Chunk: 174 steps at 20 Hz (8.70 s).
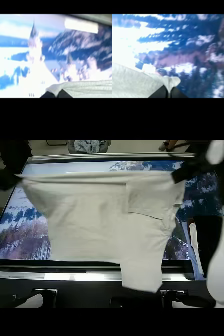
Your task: Fold the shirts.
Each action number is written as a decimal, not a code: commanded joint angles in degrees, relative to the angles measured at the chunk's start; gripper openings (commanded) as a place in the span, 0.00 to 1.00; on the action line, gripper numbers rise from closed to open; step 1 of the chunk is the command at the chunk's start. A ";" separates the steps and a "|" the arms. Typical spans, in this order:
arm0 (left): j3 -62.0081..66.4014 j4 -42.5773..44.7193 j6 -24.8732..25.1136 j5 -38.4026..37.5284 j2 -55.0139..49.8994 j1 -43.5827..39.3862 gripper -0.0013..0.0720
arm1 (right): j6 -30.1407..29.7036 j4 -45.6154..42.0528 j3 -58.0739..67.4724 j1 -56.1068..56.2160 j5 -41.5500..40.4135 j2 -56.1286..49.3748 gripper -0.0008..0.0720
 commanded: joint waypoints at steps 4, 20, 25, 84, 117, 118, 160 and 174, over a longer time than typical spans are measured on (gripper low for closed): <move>-3.19 -3.04 1.14 7.30 -21.75 -1.84 0.06 | 8.31 12.11 0.00 0.00 -14.03 -22.82 0.08; 1.88 -5.81 4.24 -1.31 -28.35 -0.66 0.06 | 6.54 2.05 0.07 -0.07 -11.87 -22.95 0.07; 5.29 0.79 3.39 -11.56 -28.74 -0.13 0.05 | -0.37 6.54 0.00 -3.54 2.14 -19.93 0.07; -40.28 3.72 4.20 -3.72 -10.80 1.05 0.06 | -19.39 48.57 -63.54 -22.86 -12.46 2.71 0.71; 28.15 7.67 -3.39 -1.16 25.83 1.05 0.05 | -25.38 23.63 -3.91 -22.91 -22.95 44.81 0.07; 28.15 8.00 -2.78 -3.04 23.85 1.05 0.05 | -25.22 23.65 -3.91 -22.91 -21.84 42.73 0.07; 11.37 9.60 0.85 -24.90 -38.77 -1.16 0.60 | -4.61 26.21 -15.28 -9.64 -1.49 -21.20 0.52; -26.23 15.15 2.45 -14.69 -17.46 4.04 0.64 | -16.11 25.11 -39.08 -20.00 10.03 -1.14 0.69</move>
